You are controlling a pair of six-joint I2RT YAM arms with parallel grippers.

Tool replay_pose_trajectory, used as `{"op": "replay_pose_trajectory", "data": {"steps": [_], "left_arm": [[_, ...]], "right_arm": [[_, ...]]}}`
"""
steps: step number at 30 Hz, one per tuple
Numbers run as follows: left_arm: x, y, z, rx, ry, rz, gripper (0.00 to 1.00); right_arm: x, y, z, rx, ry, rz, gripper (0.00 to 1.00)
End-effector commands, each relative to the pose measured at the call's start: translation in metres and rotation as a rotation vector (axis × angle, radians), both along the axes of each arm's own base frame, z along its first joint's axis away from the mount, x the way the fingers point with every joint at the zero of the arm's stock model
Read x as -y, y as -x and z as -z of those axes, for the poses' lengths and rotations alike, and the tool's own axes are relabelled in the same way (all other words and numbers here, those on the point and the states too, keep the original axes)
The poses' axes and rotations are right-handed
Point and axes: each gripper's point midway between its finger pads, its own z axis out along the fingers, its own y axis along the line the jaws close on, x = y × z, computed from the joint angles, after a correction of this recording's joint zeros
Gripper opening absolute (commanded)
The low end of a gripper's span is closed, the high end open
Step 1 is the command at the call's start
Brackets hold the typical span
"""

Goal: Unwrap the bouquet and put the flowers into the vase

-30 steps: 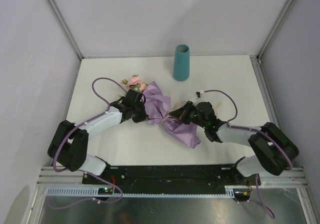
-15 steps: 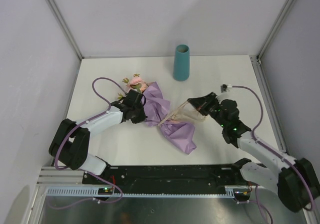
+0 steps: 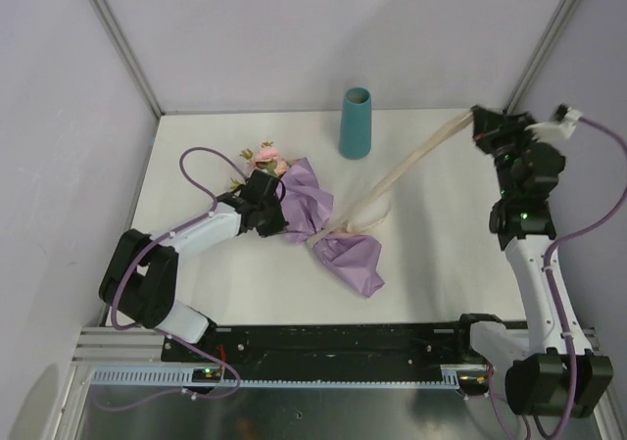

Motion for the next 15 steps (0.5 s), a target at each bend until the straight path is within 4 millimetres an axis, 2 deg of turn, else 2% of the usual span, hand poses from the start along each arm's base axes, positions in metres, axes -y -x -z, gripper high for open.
{"op": "replay_pose_trajectory", "data": {"steps": [1, 7, 15], "left_arm": [[-0.003, -0.014, -0.013, 0.041, -0.01, 0.004, 0.0], [-0.001, -0.015, -0.014, 0.037, 0.003, 0.012, 0.0], [0.0, -0.018, -0.025, 0.061, 0.025, 0.017, 0.0]], "right_arm": [[0.032, -0.014, -0.066, 0.18, 0.133, 0.076, 0.0], [0.062, -0.04, -0.13, 0.325, 0.239, 0.138, 0.0], [0.105, -0.083, -0.178, 0.345, 0.376, 0.256, 0.0]]}}
